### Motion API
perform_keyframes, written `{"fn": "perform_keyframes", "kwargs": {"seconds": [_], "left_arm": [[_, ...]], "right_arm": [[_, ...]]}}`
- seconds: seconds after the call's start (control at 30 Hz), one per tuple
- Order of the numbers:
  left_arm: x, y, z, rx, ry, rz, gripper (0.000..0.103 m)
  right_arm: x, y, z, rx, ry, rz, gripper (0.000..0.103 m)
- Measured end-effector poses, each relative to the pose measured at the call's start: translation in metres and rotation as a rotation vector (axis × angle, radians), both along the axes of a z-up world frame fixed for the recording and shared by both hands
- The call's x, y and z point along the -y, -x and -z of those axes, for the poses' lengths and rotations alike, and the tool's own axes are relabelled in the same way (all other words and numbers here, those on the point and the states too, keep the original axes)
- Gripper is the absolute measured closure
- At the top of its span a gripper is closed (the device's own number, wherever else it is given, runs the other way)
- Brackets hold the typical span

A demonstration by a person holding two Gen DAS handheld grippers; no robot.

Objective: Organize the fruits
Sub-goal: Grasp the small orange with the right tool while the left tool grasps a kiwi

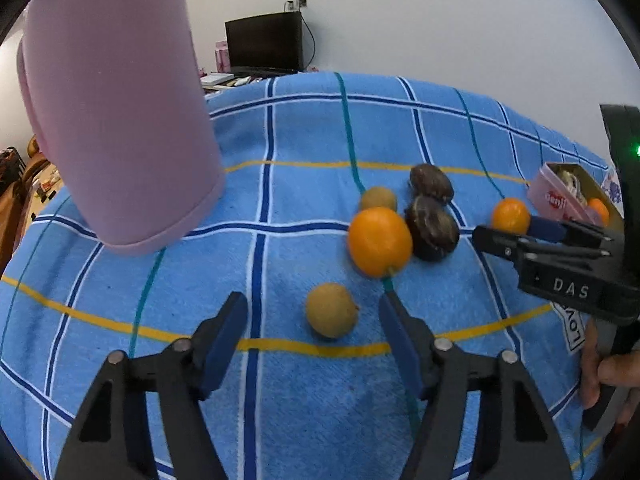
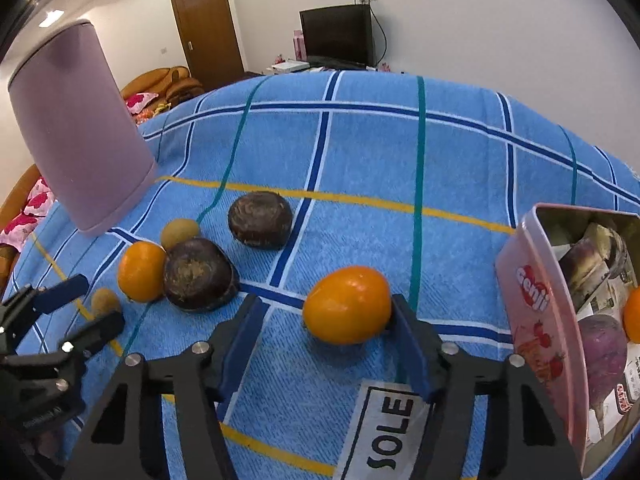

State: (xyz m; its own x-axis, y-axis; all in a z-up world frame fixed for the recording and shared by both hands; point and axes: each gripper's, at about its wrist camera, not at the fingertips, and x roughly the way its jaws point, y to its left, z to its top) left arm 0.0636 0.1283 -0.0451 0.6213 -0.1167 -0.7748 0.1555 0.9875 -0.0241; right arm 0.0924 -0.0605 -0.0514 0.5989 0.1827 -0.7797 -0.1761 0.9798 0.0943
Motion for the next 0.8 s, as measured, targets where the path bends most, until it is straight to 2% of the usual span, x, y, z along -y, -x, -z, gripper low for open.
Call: {"fn": "perform_keyframes", "kwargs": {"seconds": [0.07, 0.1, 0.2, 0.27, 0.3, 0.43, 0.53, 0.57, 0.6, 0.73, 0.8], "left_arm": [[0.000, -0.002, 0.002, -0.018, 0.009, 0.006, 0.043], [-0.001, -0.002, 0.004, -0.026, 0.019, 0.009, 0.050], [-0.005, -0.001, 0.003, -0.023, 0.044, -0.003, 0.055], [-0.007, -0.001, 0.004, -0.021, 0.053, -0.009, 0.064], [-0.007, 0.000, 0.003, -0.020, 0.063, -0.006, 0.075], [-0.006, 0.001, 0.003, -0.010, 0.071, -0.002, 0.075], [-0.009, 0.005, -0.004, 0.035, 0.098, -0.009, 0.075], [-0.011, 0.006, -0.006, 0.054, 0.106, -0.018, 0.075], [-0.013, 0.007, -0.009, 0.078, 0.115, -0.029, 0.075], [-0.019, 0.013, -0.021, 0.183, 0.137, -0.074, 0.075], [-0.019, 0.015, -0.025, 0.219, 0.139, -0.084, 0.075]], "right_arm": [[-0.002, 0.000, 0.001, -0.002, 0.010, -0.006, 0.040], [-0.003, 0.001, 0.001, -0.002, 0.018, -0.011, 0.044], [-0.006, 0.005, 0.001, 0.000, 0.030, -0.033, 0.057], [-0.006, 0.005, 0.001, 0.000, 0.025, -0.039, 0.060], [-0.005, 0.006, 0.001, 0.000, 0.022, -0.040, 0.060], [-0.001, 0.008, -0.001, 0.006, -0.009, -0.049, 0.061], [0.004, 0.015, -0.009, 0.052, -0.064, -0.072, 0.065], [0.005, 0.019, -0.012, 0.078, -0.080, -0.079, 0.073], [0.006, 0.023, -0.016, 0.103, -0.093, -0.086, 0.076], [0.010, 0.038, -0.028, 0.199, -0.138, -0.112, 0.076], [0.009, 0.040, -0.030, 0.211, -0.144, -0.116, 0.076]]}}
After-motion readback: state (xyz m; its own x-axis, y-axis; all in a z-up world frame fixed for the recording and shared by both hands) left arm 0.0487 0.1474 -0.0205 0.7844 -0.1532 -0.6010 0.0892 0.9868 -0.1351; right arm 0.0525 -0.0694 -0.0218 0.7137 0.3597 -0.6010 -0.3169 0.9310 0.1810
